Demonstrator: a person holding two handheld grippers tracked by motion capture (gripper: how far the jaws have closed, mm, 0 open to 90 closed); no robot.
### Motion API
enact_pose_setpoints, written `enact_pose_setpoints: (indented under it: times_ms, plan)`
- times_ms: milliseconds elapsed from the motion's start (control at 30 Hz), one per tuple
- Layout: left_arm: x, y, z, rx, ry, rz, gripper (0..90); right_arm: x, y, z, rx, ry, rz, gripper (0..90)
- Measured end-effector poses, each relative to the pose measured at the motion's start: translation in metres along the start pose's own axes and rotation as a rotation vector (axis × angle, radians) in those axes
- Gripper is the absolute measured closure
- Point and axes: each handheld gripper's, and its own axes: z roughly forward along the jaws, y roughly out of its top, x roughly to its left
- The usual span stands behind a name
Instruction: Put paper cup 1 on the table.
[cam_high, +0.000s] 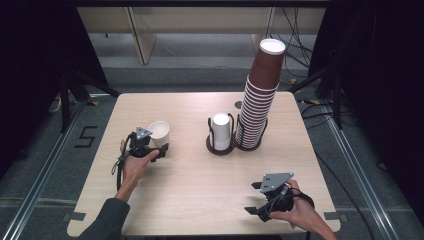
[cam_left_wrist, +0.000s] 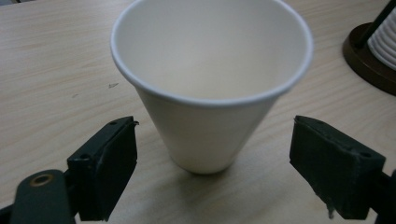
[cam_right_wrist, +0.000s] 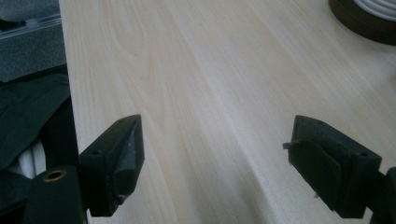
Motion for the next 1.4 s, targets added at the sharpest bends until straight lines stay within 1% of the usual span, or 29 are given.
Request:
enact_pose_setpoints:
  times_ms: [33,67,133,200,233,267,300,333,367,400,433,500,533,567,600,633,700,800,867,933,967,1000,1033,1100,1133,1200,1233,1333,1400]
  plan:
    - [0.000,0.000,0.000,0.000,0.000,0.000,14.9,0.000,0.000,0.000,0.000,0.000,0.000,19.3]
    - [-0.002,-0.001,-0.002,0.003,0.001,-0.003,14.9,0.001,0.000,0.000,-0.003,0.002,0.022,19.3]
    - [-0.007,-0.003,-0.013,-0.013,0.008,-0.013,15.0,-0.002,0.000,-0.002,-0.014,-0.016,0.026,19.7]
    - [-0.012,-0.005,-0.022,-0.013,0.007,-0.010,15.0,-0.003,0.000,-0.004,-0.021,-0.031,0.038,19.7]
    - [-0.012,-0.005,-0.022,-0.013,0.007,-0.010,15.0,-0.003,0.000,-0.004,-0.021,-0.031,0.038,19.7]
    - [-0.019,-0.007,-0.031,-0.040,-0.018,-0.018,15.8,-0.004,0.000,-0.005,-0.028,-0.045,0.057,20.0]
    - [-0.019,-0.007,-0.031,-0.040,-0.018,-0.018,17.3,-0.004,0.000,-0.005,-0.028,-0.045,0.057,20.0]
    - [-0.030,-0.009,-0.045,-0.059,-0.037,-0.012,17.6,-0.007,-0.001,-0.007,-0.039,-0.067,0.068,20.0]
    - [-0.030,-0.009,-0.045,-0.059,-0.037,-0.012,17.6,-0.007,-0.001,-0.007,-0.039,-0.067,0.068,20.0]
    - [-0.037,-0.010,-0.052,-0.076,-0.057,-0.009,17.6,-0.008,-0.001,-0.008,-0.045,-0.076,0.078,20.0]
    - [-0.046,-0.012,-0.064,-0.107,-0.087,-0.016,17.7,-0.010,-0.002,-0.011,-0.059,-0.089,0.107,19.9]
    - [-0.056,-0.015,-0.075,-0.132,-0.113,-0.009,17.5,-0.013,-0.002,-0.012,-0.068,-0.101,0.119,19.9]
    - [-0.056,-0.015,-0.075,-0.132,-0.113,-0.009,17.5,-0.013,-0.002,-0.012,-0.068,-0.101,0.119,19.9]
    - [-0.060,-0.016,-0.080,-0.146,-0.115,-0.011,17.5,-0.013,-0.003,-0.013,-0.071,-0.106,0.124,19.9]
    - [-0.068,-0.019,-0.088,-0.153,-0.135,-0.010,17.3,-0.014,-0.003,-0.014,-0.072,-0.110,0.143,20.0]
    - [-0.068,-0.019,-0.088,-0.153,-0.135,-0.010,17.1,-0.014,-0.003,-0.014,-0.072,-0.110,0.143,20.0]
    - [-0.079,-0.025,-0.097,-0.166,-0.153,-0.005,16.6,-0.015,-0.003,-0.015,-0.078,-0.119,0.150,20.0]
    - [-0.084,-0.031,-0.100,-0.170,-0.165,-0.004,16.0,-0.016,-0.004,-0.016,-0.086,-0.126,0.152,19.9]
    - [-0.092,-0.042,-0.102,-0.153,-0.165,0.006,15.9,-0.016,-0.005,-0.016,-0.084,-0.129,0.162,20.0]
    - [-0.095,-0.049,-0.102,-0.141,-0.182,0.017,15.5,-0.017,-0.006,-0.016,-0.081,-0.131,0.172,20.0]
    - [-0.097,-0.052,-0.103,-0.135,-0.174,0.025,15.5,-0.017,-0.006,-0.017,-0.082,-0.134,0.176,20.0]
    - [-0.098,-0.055,-0.103,-0.132,-0.177,0.035,15.5,-0.019,-0.006,-0.017,-0.090,-0.145,0.152,20.0]
    - [-0.099,-0.057,-0.103,-0.131,-0.177,0.038,15.5,-0.018,-0.007,-0.017,-0.087,-0.142,0.182,20.0]
    - [-0.100,-0.061,-0.102,-0.134,-0.180,0.044,15.4,-0.018,-0.007,-0.017,-0.088,-0.143,0.182,20.0]
    - [-0.103,-0.067,-0.102,-0.121,-0.184,0.060,15.3,-0.020,-0.007,-0.018,-0.087,-0.147,0.181,19.8]
    - [-0.104,-0.069,-0.103,-0.118,-0.185,0.060,15.2,-0.020,-0.008,-0.018,-0.089,-0.153,0.189,19.8]
    - [-0.107,-0.072,-0.103,-0.118,-0.185,0.076,15.1,-0.021,-0.009,-0.018,-0.093,-0.158,0.189,19.8]
    - [-0.112,-0.077,-0.105,-0.134,-0.199,0.075,15.1,-0.022,-0.009,-0.020,-0.099,-0.176,0.203,19.7]
    - [-0.113,-0.078,-0.105,-0.126,-0.209,0.085,15.1,-0.023,-0.010,-0.020,-0.104,-0.180,0.193,19.6]
